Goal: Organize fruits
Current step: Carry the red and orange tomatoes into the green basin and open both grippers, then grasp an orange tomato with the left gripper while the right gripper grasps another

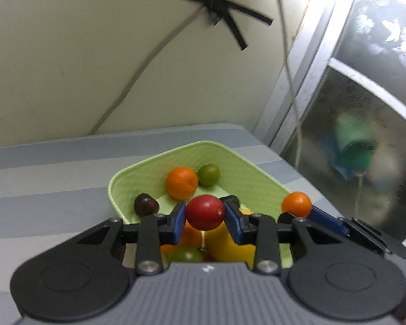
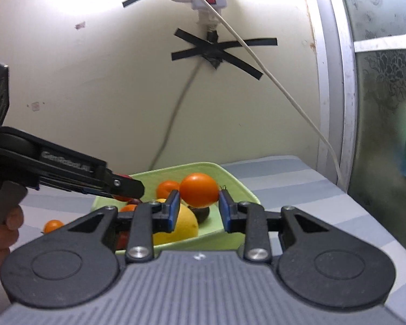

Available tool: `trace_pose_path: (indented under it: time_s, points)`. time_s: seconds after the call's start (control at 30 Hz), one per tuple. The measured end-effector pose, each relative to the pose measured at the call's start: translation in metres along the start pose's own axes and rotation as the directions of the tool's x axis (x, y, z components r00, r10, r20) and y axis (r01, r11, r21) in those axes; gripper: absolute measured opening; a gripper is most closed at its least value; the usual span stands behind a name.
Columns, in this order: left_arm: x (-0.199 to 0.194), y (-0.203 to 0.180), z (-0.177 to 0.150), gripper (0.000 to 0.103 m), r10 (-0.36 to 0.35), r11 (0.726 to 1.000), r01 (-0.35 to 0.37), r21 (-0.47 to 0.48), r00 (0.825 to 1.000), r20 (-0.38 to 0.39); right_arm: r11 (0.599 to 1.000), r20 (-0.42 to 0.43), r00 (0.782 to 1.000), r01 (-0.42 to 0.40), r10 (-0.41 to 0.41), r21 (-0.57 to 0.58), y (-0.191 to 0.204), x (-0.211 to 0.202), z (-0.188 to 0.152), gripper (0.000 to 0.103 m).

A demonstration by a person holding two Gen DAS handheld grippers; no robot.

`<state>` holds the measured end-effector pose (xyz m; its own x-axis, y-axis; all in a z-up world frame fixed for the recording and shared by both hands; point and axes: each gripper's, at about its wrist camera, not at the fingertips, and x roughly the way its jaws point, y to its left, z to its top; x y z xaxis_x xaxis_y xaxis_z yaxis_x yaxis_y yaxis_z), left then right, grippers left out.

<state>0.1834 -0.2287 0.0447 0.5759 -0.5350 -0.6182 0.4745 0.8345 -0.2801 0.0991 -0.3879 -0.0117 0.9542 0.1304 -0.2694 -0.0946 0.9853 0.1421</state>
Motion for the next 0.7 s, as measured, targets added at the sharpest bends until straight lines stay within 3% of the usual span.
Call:
trace_pose_path:
  time_s: [0.07, 0.17, 0.27, 0.43, 0.6, 0.7]
  points:
    - [0.006, 0.001, -0.001, 0.037, 0.003, 1.0, -0.003, -0.007, 1.0, 0.0, 1.0, -0.014, 1.0, 0.004, -0.004, 0.003, 0.0, 0.004, -0.005, 0.037]
    - [0.005, 0.0, -0.003, 0.046, 0.01, 1.0, -0.01, 0.007, 1.0, 0.018, 1.0, 0.001, 1.0, 0.009, -0.009, 0.006, 0.001, 0.006, -0.002, 0.054]
    - [-0.008, 0.004, -0.002, 0.046, 0.003, 1.0, -0.002, -0.013, 0.999, 0.039, 1.0, 0.018, 1.0, 0.013, -0.014, 0.016, -0.002, 0.003, 0.0, 0.055]
    - [-0.069, 0.035, -0.014, 0.046, 0.026, 0.998, -0.016, -0.067, 0.989, 0.146, 0.999, 0.07, 0.998, -0.01, 0.007, 0.041, -0.005, -0.007, 0.0, 0.054]
    - [-0.113, 0.081, -0.051, 0.045, 0.134, 0.987, -0.119, -0.11, 0.981, 0.139, 0.991, 0.116, 0.985, -0.133, 0.13, 0.019, 0.01, -0.027, 0.001, 0.049]
    - [-0.12, 0.096, -0.073, 0.046, 0.155, 0.983, -0.145, -0.111, 0.983, 0.095, 0.97, 0.081, 0.967, -0.241, 0.243, -0.042, 0.035, -0.033, -0.001, 0.047]
